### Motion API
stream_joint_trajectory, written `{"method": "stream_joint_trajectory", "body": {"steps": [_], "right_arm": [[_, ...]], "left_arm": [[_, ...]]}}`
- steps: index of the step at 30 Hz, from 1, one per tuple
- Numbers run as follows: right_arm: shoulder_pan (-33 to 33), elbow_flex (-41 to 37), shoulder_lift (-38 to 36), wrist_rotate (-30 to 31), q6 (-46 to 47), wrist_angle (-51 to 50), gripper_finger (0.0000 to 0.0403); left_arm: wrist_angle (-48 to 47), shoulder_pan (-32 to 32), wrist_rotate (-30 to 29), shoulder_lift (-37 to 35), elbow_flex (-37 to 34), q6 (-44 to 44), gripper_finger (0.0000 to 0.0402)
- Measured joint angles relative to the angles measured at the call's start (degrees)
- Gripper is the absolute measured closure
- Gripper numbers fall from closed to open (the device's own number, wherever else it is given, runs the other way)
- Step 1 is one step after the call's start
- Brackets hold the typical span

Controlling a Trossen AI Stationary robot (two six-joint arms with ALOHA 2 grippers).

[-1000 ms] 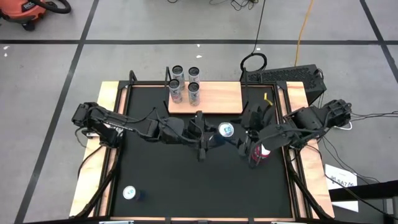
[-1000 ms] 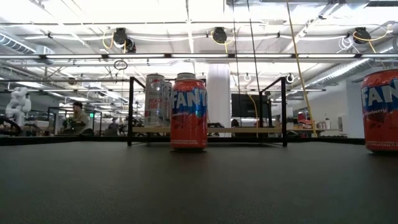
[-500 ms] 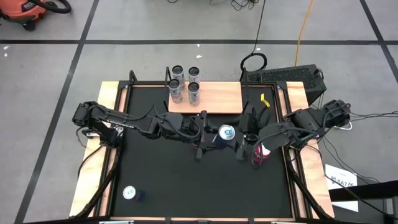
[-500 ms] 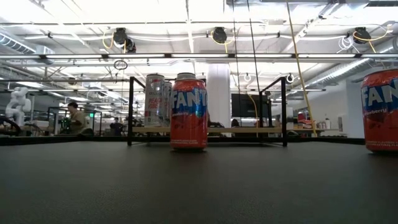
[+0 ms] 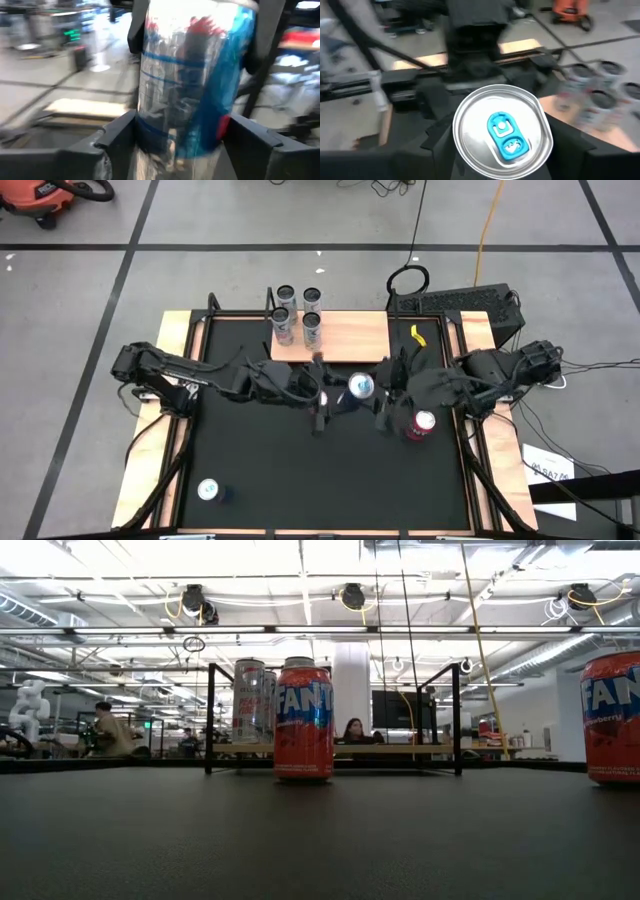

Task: Place canned beverage on shelf
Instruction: Put the right blue soda can on the shelf

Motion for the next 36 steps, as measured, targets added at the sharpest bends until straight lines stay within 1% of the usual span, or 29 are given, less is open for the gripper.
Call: {"method": "stream_joint_trajectory", "body": {"steps": [3, 5, 7, 9, 11, 12, 14, 15, 19, 22, 26, 28, 33, 36], "right_arm": [[-3.62, -0.11, -0.05, 0.16, -3.08, -1.54, 0.0179], [-6.57, -0.09, -0.12, -0.48, -5.53, -0.63, 0.0181], [-9.79, -0.09, -0.12, -0.83, -8.9, -0.71, 0.0181], [-13.57, -0.09, -0.1, -1.49, -11.55, -0.49, 0.0178], [-18.05, -1.04, -0.04, -4.33, -14.23, 1.33, 0.0176], [-20.52, -2.17, -0.06, -6.47, -15.22, 3.02, 0.0175], [-25.68, -4.88, 0.06, -11.72, -16.82, 6.89, 0.0175], [-28.26, -6.56, 0.2, -14.55, -17.18, 8.74, 0.0175], [-37.49, -14.3, 0.25, -21.39, -18.58, 18.42, 0.0177], [-43.32, -19.77, 0.21, -25.02, -20.78, 24.2, 0.0177], [-49.76, -24.07, 3.48, -29.69, -22.12, 28.86, 0.0177], [-51.71, -24.26, 6.25, -31.97, -23.06, 29.36, 0.0177], [-53.4, -24.26, 12.42, -32.62, -25.52, 34.54, 0.0177], [-54.24, -24.26, 15.07, -32.9, -25.96, 38.8, 0.0177]], "left_arm": [[-7.17, 0.11, -5.78, -3.14, 0.17, 0.25, 0.0095], [-14.41, 0.02, -9.87, -5.57, 0.11, -0.56, 0.0072], [-21.08, -0.02, -14.44, -8.36, 0.13, -3.44, 0.0058], [-27.6, 0.05, -18.69, -11.04, 0.07, -6.19, 0.0052], [-32.72, 0.28, -22.0, -13.87, 0.13, -7.21, 0.0051], [-35.49, 0.45, -23.31, -15.19, 0.07, -7.3, 0.0051], [-38.1, 1.17, -24.98, -17.61, 0.07, -7.26, 0.005], [-39.92, 1.74, -25.35, -18.94, 0.09, -7.21, 0.005], [-44.36, 5.12, -25.9, -23.19, 0.07, -5.21, 0.005], [-45.29, 8.18, -25.79, -25.42, 0.07, -2.65, 0.005], [-45.44, 13.26, -22.69, -26.97, 0.07, 1.46, 0.005], [-45.51, 15.94, -20.34, -27.1, 0.07, 2.6, 0.005], [-46.81, 21.84, -14.82, -27.06, 0.07, 3.33, 0.0049], [-49.3, 24.11, -13.45, -27.08, 0.07, 3.28, 0.0049]]}}
